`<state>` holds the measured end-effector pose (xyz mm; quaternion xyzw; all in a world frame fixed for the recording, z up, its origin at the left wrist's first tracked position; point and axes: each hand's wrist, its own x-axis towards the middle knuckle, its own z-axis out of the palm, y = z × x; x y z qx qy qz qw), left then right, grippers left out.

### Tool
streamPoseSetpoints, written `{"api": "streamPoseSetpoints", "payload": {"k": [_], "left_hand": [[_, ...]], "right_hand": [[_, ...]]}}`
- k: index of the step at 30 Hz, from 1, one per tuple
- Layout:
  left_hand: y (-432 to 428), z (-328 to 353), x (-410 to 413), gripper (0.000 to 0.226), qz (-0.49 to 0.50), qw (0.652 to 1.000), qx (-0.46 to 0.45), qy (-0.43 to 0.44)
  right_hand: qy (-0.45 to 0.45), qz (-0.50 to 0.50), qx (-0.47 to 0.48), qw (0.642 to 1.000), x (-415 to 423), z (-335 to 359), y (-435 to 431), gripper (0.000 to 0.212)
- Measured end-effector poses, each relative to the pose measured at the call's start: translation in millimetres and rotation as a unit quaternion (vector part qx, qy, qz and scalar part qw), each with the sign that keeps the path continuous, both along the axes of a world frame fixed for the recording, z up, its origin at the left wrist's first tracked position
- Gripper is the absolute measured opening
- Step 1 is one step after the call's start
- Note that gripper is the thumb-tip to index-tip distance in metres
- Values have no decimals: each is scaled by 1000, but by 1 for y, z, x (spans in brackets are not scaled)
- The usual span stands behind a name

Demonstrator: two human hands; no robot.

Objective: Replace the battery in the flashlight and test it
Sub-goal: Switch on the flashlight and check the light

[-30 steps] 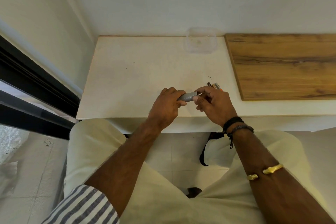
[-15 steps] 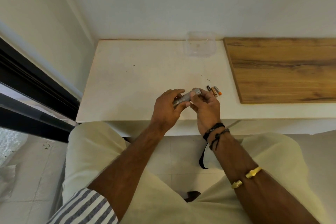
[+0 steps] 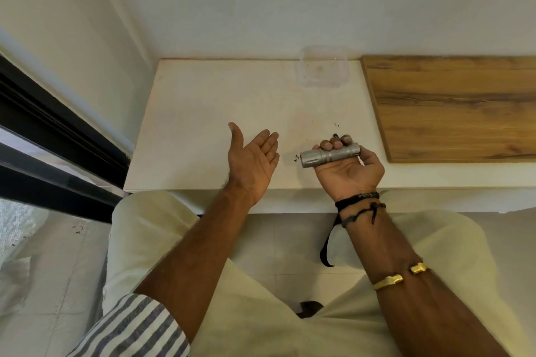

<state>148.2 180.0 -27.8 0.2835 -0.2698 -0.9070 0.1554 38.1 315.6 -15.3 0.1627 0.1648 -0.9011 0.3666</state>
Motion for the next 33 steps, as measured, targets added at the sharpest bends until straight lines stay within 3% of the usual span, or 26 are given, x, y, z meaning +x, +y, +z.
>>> {"api": "streamPoseSetpoints", "payload": {"k": [6,26,33], "left_hand": [[-4,2,2,108,-2,999,24,32],[-2,3,3,106,-15,1000,-2,23],[2,5,1,111,-29,999,11,30]], "right_hand": [[26,3,0,1000,2,7,0,11],[48,19,-7,999,3,11,2,12],[58,36,-51,996,5,13,3,20]]}}
